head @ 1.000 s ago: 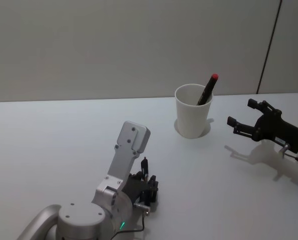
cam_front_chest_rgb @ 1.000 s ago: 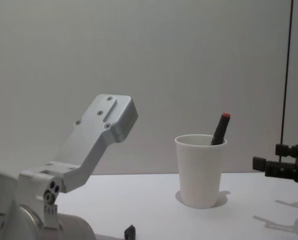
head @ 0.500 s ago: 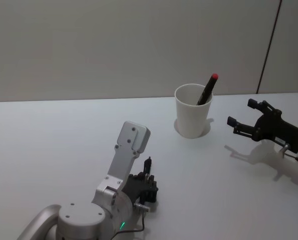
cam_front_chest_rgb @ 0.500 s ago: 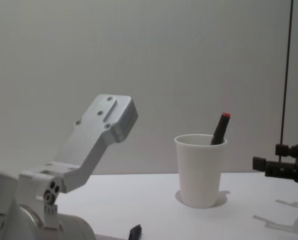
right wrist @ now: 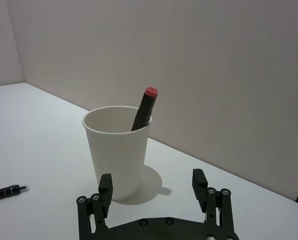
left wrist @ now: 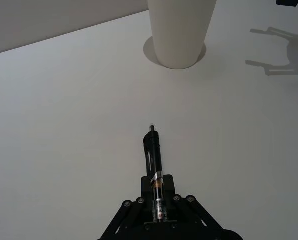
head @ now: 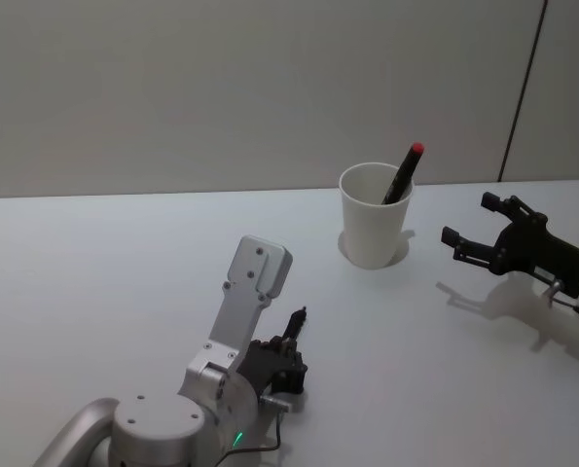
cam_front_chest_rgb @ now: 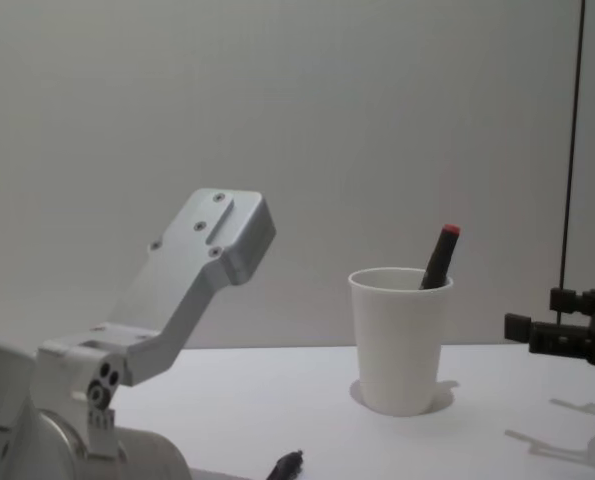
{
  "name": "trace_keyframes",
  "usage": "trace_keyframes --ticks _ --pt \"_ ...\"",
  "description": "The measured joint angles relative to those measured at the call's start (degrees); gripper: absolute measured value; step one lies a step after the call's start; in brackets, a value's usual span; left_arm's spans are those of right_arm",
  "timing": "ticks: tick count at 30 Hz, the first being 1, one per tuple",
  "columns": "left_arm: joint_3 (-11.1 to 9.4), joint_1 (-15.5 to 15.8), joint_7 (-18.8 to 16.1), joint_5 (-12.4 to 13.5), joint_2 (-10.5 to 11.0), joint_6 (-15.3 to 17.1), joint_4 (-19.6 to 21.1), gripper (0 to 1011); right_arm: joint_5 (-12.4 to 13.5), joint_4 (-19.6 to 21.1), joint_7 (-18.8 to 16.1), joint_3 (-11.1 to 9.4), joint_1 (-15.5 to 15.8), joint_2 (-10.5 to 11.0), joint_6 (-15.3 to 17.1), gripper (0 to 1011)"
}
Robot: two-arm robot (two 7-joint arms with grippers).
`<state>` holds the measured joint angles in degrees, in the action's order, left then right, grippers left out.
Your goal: Place the pen into the pen holder.
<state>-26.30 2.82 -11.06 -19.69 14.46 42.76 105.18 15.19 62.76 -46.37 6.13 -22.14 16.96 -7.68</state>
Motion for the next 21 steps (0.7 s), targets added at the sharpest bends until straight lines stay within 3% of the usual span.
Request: trace_keyframes --ticks 21 --pt "0.00 0.00 0.00 -0.01 0.00 -0.03 0.00 139 0.00 0.00 0.00 0.00 0.00 0.00 0.00 1002"
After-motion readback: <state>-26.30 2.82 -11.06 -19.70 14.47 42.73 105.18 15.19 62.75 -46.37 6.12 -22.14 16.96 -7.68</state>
